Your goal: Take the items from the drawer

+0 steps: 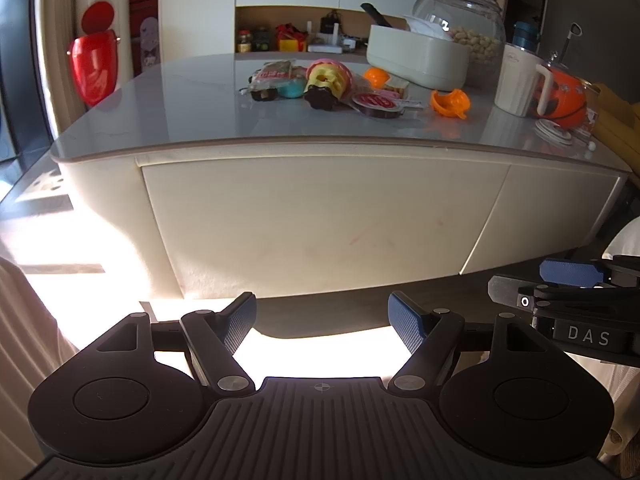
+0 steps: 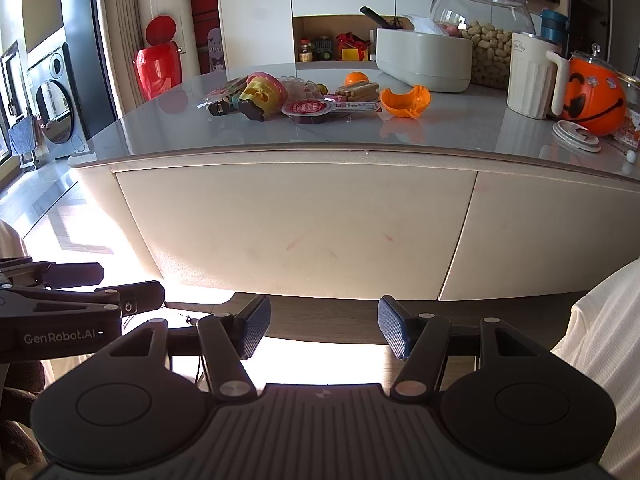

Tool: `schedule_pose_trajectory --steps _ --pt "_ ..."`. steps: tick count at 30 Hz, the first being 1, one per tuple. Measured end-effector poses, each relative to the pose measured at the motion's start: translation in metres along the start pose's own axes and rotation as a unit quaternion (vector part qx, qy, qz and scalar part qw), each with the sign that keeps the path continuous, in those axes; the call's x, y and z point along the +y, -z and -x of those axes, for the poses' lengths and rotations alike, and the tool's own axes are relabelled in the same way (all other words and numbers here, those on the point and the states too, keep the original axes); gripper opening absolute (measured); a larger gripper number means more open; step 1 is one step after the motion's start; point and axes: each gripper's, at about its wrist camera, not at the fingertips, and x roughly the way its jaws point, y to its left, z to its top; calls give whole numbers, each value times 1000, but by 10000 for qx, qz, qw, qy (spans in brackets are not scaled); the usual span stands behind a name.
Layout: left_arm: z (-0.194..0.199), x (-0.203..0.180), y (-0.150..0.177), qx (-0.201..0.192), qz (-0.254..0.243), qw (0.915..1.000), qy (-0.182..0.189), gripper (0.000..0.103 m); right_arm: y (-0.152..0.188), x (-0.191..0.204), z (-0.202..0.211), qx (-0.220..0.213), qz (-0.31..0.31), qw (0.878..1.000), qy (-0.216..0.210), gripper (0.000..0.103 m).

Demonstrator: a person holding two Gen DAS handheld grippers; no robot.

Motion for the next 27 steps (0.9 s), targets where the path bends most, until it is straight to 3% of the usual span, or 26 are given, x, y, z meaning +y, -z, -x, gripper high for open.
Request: schedule_pose_trajectory --steps 27 --pt "-1 -2 0 46 103 9999 -48 78 -3 0 0 53 -58 10000 15 60"
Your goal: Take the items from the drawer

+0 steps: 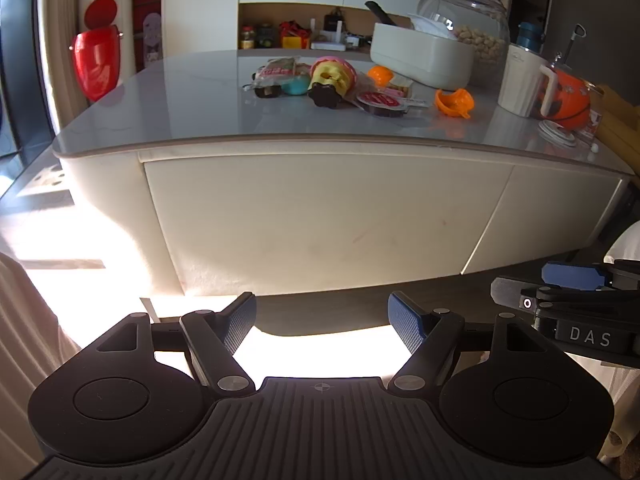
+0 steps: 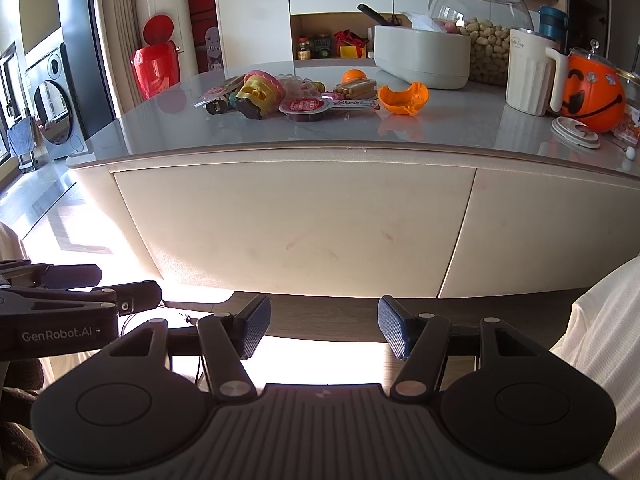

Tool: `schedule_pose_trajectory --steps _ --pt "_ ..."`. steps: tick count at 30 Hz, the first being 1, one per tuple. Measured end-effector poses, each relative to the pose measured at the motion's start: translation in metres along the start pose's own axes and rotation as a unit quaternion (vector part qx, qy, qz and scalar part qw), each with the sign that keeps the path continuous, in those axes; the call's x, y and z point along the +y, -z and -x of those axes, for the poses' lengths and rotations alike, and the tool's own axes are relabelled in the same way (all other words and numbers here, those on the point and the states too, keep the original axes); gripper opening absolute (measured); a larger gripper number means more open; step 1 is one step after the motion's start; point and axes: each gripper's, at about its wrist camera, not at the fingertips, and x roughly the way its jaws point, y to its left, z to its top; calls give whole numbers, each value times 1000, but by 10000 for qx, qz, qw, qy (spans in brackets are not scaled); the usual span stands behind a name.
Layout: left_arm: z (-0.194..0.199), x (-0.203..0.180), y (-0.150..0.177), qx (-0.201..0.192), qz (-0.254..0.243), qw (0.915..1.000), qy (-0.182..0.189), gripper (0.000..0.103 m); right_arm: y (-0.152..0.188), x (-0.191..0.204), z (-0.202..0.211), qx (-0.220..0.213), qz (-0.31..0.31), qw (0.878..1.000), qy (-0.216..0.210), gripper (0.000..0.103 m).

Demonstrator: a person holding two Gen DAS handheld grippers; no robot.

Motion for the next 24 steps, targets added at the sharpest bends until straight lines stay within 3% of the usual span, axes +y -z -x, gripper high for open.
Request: schedule_pose_trajectory --steps 24 --pt "-1 -4 1 45 -161 9999 -32 78 0 -3 3 -31 -108 9997 -214 60"
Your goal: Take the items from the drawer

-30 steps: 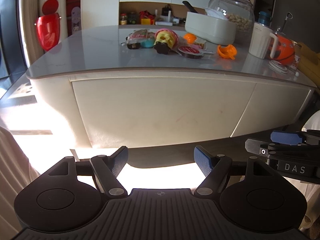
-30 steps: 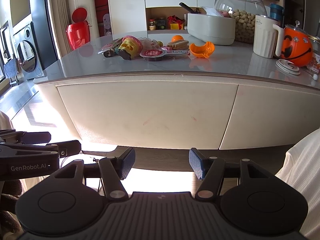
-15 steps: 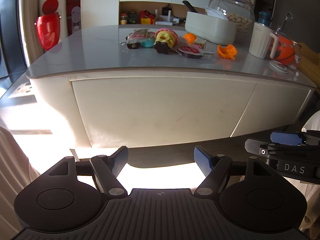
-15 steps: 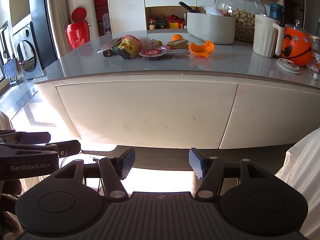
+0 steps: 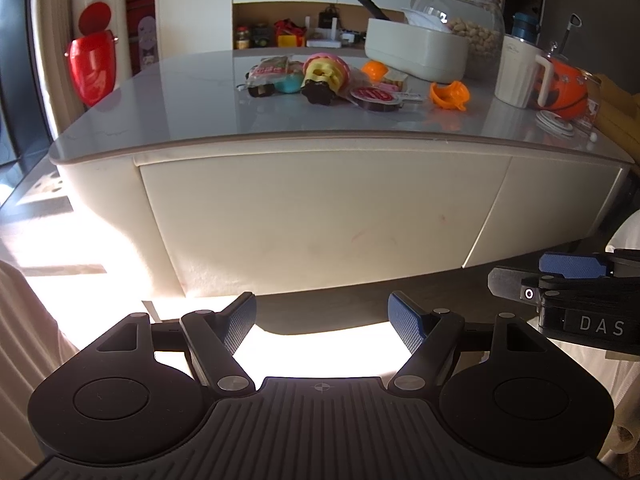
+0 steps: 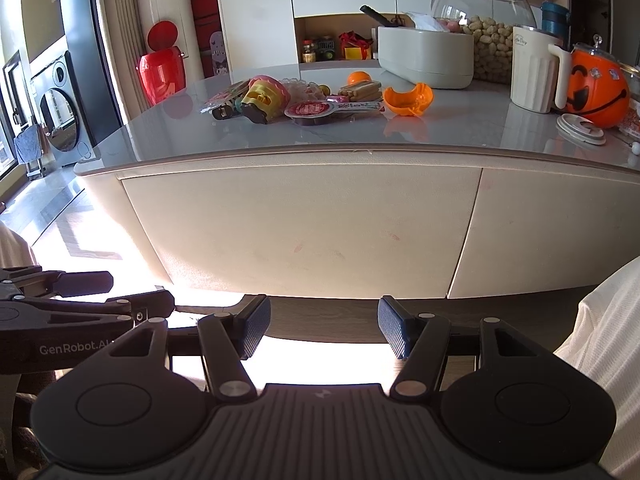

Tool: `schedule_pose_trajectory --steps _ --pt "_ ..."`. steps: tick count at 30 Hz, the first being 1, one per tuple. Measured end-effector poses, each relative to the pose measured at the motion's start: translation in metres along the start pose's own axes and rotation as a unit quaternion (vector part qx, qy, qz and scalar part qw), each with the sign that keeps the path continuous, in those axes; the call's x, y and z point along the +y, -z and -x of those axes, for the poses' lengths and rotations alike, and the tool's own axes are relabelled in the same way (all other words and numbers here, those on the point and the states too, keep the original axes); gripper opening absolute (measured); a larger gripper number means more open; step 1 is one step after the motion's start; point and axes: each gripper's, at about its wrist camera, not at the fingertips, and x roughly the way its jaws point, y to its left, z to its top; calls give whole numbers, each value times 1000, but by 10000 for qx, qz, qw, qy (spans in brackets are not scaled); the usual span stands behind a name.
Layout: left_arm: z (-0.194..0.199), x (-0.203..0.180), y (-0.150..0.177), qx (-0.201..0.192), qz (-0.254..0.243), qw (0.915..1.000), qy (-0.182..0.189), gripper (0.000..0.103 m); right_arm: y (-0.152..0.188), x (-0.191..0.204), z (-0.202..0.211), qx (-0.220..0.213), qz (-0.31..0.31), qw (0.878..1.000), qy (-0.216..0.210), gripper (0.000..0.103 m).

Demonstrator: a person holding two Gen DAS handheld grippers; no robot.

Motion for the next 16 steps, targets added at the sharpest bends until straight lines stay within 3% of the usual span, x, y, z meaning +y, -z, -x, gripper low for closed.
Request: schedule_pose_trajectory --steps 3,4,5,7,10,14,16 --pt "0 0 -1 7 0 9999 131 74 -1 0 -1 59 -12 9999 -115 60" --pt "0 1 -2 -17 1 9998 217 62 -1 -1 -1 84 -39 9999 -143 60" --pt "1 0 -4 -63 -19 9993 355 41 -2 -3 -1 98 -100 9997 -177 60" --pt "4 -1 -6 -153 18 9983 555 11 -5 -10 1 83 -326 9990 -303 60" --pt "14 -1 -6 -378 214 9967 682 14 -10 -22 6 13 -665 9966 -477 60" --pt "11 -1 -17 -181 276 9949 952 13 -17 -31 5 39 -768 9960 -465 60" --pt "11 4 -24 -296 377 9941 974 14 -20 -35 1 145 -845 9952 -479 60"
